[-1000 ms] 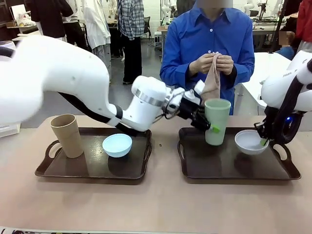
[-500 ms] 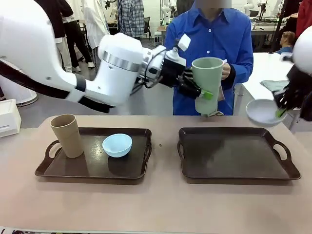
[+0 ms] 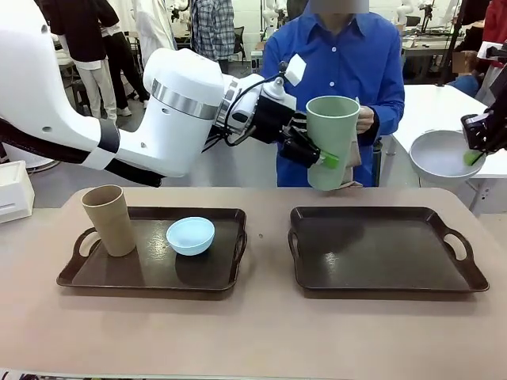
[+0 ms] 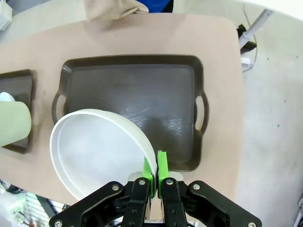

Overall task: Set up a tray with a mat and arrange the tableware.
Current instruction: Pick up the Picnic Bowl and Reusable plastic cup from the Handle tray in front of the human's position and hold them in the air, then place the Picnic Bowl and Reusable plastic cup back onto the Handle tray in front of the human's position.

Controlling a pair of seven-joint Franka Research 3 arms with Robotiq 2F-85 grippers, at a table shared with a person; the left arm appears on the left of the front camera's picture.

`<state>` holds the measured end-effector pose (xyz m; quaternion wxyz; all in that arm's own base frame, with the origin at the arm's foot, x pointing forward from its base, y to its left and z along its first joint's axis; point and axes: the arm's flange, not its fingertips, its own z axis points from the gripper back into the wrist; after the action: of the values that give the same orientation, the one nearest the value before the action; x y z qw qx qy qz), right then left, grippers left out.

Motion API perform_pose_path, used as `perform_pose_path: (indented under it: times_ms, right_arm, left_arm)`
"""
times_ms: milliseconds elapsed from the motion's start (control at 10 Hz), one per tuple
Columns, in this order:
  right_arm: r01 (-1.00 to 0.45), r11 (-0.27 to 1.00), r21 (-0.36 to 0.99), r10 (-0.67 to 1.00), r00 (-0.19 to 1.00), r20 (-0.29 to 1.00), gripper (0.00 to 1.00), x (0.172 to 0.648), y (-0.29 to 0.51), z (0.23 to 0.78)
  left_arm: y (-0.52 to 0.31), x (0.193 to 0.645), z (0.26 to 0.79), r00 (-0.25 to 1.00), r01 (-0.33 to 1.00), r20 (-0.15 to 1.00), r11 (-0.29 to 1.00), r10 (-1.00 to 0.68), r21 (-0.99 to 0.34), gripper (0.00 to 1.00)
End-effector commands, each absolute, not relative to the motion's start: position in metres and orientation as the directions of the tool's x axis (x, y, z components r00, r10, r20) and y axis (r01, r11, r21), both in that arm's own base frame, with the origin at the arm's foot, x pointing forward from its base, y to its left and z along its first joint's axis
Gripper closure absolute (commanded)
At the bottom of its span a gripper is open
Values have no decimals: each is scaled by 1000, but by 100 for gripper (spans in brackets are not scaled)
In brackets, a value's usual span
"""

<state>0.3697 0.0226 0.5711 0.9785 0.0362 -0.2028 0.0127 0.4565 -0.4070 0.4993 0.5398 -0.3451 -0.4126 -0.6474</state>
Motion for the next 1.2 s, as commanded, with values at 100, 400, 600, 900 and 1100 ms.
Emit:
perform_pose_path:
  times_ms: [100,400,600,900,1100]
  right_arm:
    - [-43,997,64,14,916,402,100,372,22,571]
    - [-43,997,64,14,916,402,100,372,22,571]
    - [-43,997,64,14,916,402,100,372,22,571]
    - [-43,997,64,14,916,402,100,372,22,571]
    - [-43,997,64,14,916,402,100,372,22,571]
  left_arm:
    - [-408,456,504,-187,982,896,-90,-403,164,100]
    - [-408,456,504,-187,982,896,-90,-403,164,100]
    - [-408,456,504,-187,982,896,-90,-403,164,100]
    - [-408,456,504,-187,982,896,-90,-403,164,100]
    - [-408,456,504,-187,982,896,-90,-403,164,100]
